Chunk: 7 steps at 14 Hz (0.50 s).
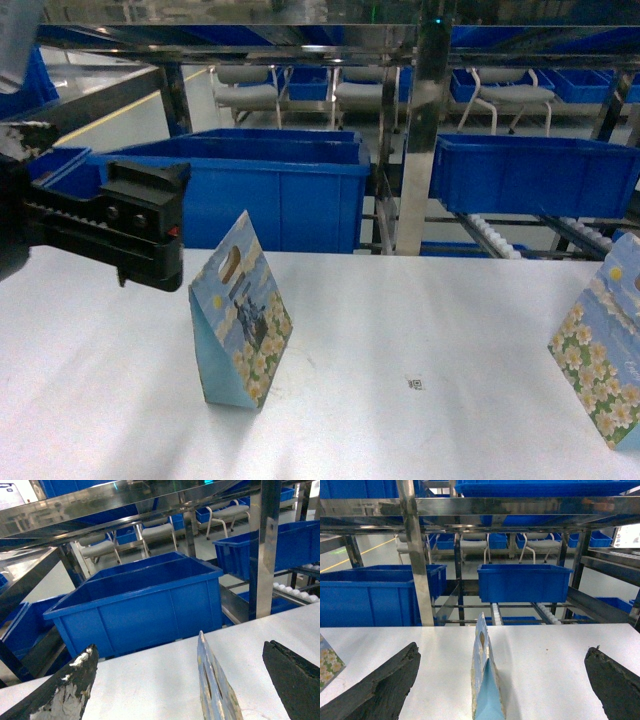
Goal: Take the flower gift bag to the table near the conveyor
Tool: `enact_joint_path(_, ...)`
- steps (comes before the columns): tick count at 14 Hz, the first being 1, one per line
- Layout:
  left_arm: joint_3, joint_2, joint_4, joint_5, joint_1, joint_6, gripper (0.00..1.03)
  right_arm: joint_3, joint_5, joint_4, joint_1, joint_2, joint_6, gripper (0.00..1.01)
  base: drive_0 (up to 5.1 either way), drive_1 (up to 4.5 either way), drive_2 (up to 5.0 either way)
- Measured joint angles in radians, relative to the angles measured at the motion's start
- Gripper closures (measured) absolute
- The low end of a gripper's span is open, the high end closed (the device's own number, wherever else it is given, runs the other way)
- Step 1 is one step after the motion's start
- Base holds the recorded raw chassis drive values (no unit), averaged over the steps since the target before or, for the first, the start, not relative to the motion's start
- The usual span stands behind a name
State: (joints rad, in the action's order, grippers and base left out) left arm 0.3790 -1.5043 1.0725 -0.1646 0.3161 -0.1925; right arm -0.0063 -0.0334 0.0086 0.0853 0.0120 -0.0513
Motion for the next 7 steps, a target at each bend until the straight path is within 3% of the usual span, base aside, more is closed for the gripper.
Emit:
enact_joint_path(2, -0.069, 0.119, -0.034, 0.046, -0.060, 0.008, 0.05, 0.000, 0.000, 0.000, 0.000, 0.000, 0.000, 0.03, 0.0, 0.00, 0.0)
enact_joint_path(4, -0.142, 0.267, -0.090, 0.100, -0.132, 0.041, 0.05, 0.000, 0.000, 0.000, 0.000, 0.000, 0.000, 0.03, 0.0, 0.00, 0.0)
enact_joint_path(7, -0.264, 0.561, -0.270, 0.230, -0.265, 0.111, 0.05, 0.000, 0.000, 0.000, 0.000, 0.000, 0.000, 0.03, 0.0, 0.00, 0.0)
